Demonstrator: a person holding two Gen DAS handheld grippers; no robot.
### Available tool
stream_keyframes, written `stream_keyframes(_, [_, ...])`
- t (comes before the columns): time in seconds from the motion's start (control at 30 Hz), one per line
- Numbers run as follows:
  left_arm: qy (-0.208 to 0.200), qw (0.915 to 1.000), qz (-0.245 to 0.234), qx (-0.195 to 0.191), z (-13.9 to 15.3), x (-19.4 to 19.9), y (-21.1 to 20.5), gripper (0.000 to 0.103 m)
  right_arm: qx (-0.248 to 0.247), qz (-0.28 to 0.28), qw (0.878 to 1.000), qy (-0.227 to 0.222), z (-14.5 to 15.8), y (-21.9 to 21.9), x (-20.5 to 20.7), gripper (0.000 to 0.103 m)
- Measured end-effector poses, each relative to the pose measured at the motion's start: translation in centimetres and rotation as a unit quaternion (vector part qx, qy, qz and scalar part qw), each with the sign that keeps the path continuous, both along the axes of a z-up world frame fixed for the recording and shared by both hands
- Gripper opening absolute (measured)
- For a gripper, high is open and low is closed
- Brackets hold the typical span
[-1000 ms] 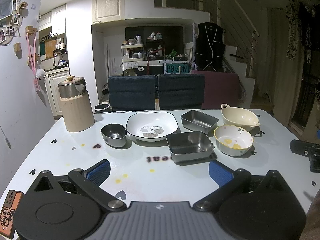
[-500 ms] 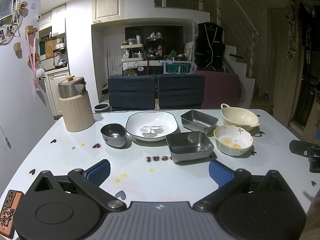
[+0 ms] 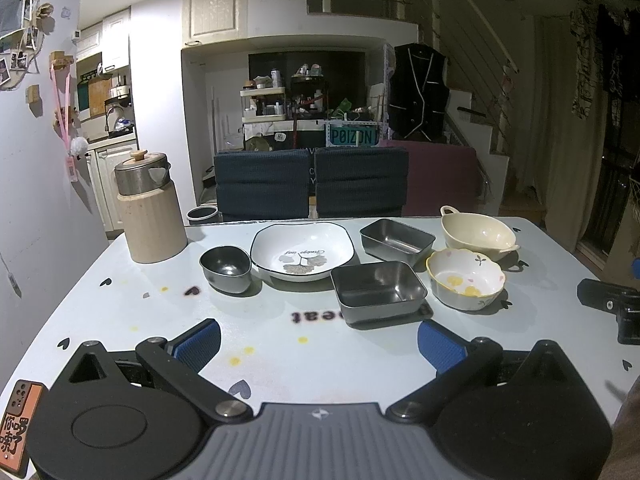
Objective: Organize plates and bowls
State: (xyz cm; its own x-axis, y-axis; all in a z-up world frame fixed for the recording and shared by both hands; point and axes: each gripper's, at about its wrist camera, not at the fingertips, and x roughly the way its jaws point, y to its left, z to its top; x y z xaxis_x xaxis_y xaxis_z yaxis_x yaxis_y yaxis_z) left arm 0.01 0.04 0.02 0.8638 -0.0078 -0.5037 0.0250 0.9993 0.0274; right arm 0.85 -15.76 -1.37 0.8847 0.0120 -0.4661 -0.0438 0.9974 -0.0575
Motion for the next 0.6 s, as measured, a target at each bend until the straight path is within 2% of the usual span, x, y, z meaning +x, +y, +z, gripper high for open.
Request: stream_keyframes(0.6, [0.0,1.0,0.0,-0.001,0.0,0.01,0.0,0.103,-0.001,0.0,1.0,0.002,-0.11,0.04,-0.07,0.103])
